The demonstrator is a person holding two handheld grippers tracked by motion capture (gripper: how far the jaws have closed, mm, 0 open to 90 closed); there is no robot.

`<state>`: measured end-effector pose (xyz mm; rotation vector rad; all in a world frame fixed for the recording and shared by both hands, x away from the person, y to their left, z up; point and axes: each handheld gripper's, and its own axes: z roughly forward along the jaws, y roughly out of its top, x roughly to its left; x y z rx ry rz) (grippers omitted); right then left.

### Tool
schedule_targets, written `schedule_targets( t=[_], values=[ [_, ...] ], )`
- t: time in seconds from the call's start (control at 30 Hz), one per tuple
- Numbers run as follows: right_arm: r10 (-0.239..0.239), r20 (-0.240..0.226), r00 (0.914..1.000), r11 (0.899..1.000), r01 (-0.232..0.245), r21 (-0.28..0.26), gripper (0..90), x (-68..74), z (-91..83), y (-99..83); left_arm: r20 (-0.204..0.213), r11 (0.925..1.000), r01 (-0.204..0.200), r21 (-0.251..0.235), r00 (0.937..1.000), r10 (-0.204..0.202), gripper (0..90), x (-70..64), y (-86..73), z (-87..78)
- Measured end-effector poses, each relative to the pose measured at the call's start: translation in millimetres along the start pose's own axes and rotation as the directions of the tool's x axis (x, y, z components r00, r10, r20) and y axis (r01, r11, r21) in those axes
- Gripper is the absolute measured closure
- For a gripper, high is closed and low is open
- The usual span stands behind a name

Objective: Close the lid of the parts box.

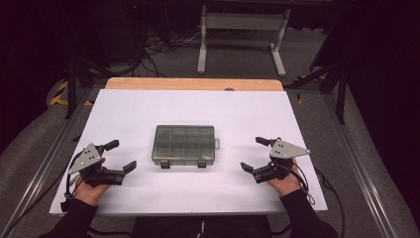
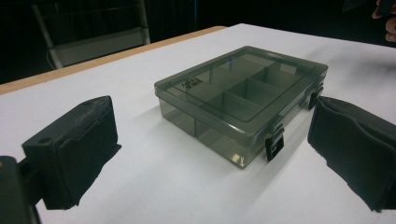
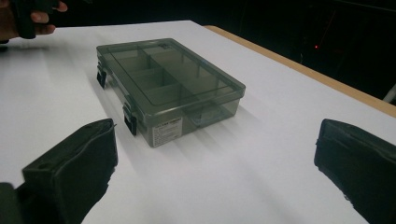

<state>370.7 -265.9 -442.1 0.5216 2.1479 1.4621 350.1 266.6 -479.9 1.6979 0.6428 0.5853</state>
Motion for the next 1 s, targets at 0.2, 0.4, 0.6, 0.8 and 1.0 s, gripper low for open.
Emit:
schedule_targets(
  t=[0.2, 0.4, 0.6, 0.8, 1.0],
  values=[
    [0.035, 0.028, 0.999, 0.999, -0.035, 0.015, 0.0, 2.7, 2.4, -16.7, 0.005, 0.9998, 0.006, 0.02, 1.0, -0.006, 2.4, -0.8, -7.7, 3.4],
    [0.065, 0.033, 0.9973, 0.997, -0.067, 0.037, 0.0, 4.6, 4.9, -32.4, 0.004, 0.9984, 0.044, 0.035, 0.999, -0.044, 2.4, 2.1, -16.7, 6.6],
    [0.066, 0.039, 0.9971, 0.997, -0.068, 0.047, 0.0, 5.0, 5.9, -35.2, 0.008, 0.998, 0.054, 0.033, 0.9985, -0.054, 2.4, 1.5, -18.1, 7.6],
    [0.067, 0.042, 0.9969, 0.997, -0.069, 0.041, 0.0, 4.8, 5.5, -34.9, 0.003, 0.9964, 0.077, 0.034, 0.997, -0.077, 2.4, 3.9, -18.3, 6.9],
    [0.073, 0.047, 0.9962, 0.997, -0.075, 0.033, 0.0, 4.3, 4.7, -34.6, -0.003, 0.9961, 0.08, 0.036, 0.9968, -0.08, 2.4, 3.8, -18.6, 8.5]
  ],
)
